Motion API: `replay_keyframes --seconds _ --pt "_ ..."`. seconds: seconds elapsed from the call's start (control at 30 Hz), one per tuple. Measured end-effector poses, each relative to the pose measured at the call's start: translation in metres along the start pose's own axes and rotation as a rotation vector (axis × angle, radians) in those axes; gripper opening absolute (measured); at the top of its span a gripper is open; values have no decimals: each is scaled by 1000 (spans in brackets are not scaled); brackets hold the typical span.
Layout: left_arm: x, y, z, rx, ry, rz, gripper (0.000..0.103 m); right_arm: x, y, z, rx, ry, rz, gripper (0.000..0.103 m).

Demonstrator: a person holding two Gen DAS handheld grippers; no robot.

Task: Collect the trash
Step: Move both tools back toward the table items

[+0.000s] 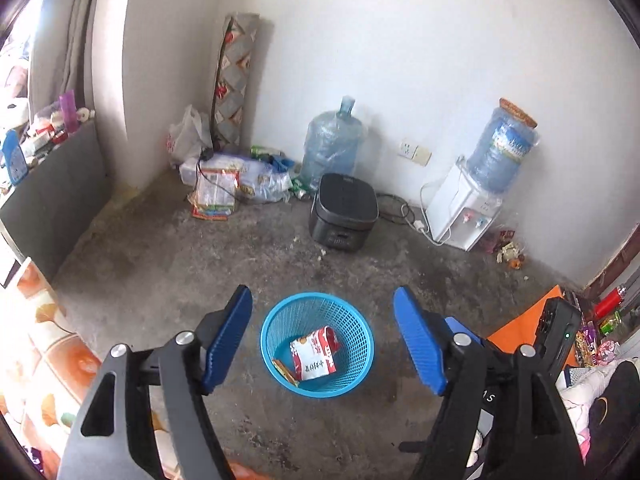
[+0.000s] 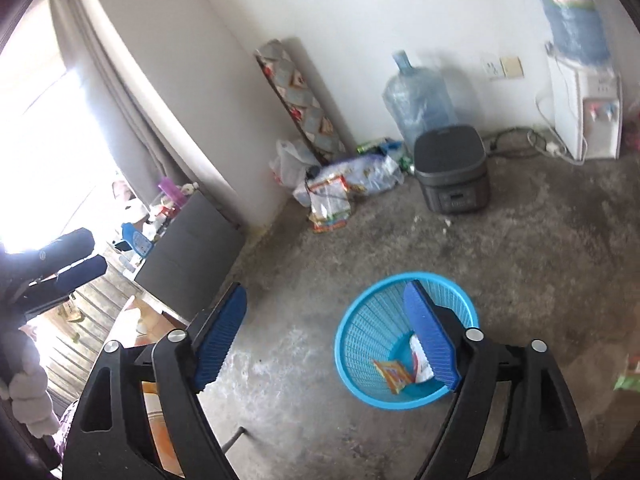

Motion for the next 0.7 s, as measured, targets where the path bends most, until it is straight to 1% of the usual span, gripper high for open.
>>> replay_keyframes --seconds 0.03,0.07,0.1,0.17,0.2,0.27,0.33,0.4,0.53,0.6,0.7 --pt "-5 20 2 -5 -7 -22 76 -5 11 12 -17 28 -28 88" --pt "-10 41 4 -8 -11 -49 80 -10 22 24 -32 62 -59 93" --pt "-13 63 9 -17 -15 -76 82 -15 33 35 -41 99 -95 95" --pt "-18 106 17 -49 -29 -134 88 -26 56 57 -59 180 -186 95" --pt "-19 129 23 -66 -36 -165 90 -29 66 66 -62 221 -226 95" --pt "-19 173 35 -109 -36 -223 97 -32 83 85 -79 302 -285 95" --pt "-16 215 48 -153 -24 -274 97 -30 98 104 -106 363 -328 95" --pt "-8 255 63 -208 -12 -318 97 -26 108 122 -142 406 -345 95" --pt "16 330 93 -330 31 -402 97 -16 121 159 -237 448 -312 95" --pt "31 365 108 -384 72 -436 97 -11 128 179 -295 461 -306 95" --pt "55 409 129 -454 144 -469 97 1 135 207 -383 483 -288 95"
Point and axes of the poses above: each gripper's, at about its wrist camera, not at the fingertips, and y roughly against the way its jaws point, z to its left, x to its underside, the point moved 9 cm from there along -y, roughly the way its jaws point, and after that the axes turned 11 degrees about -z, right-handed, at the moved point
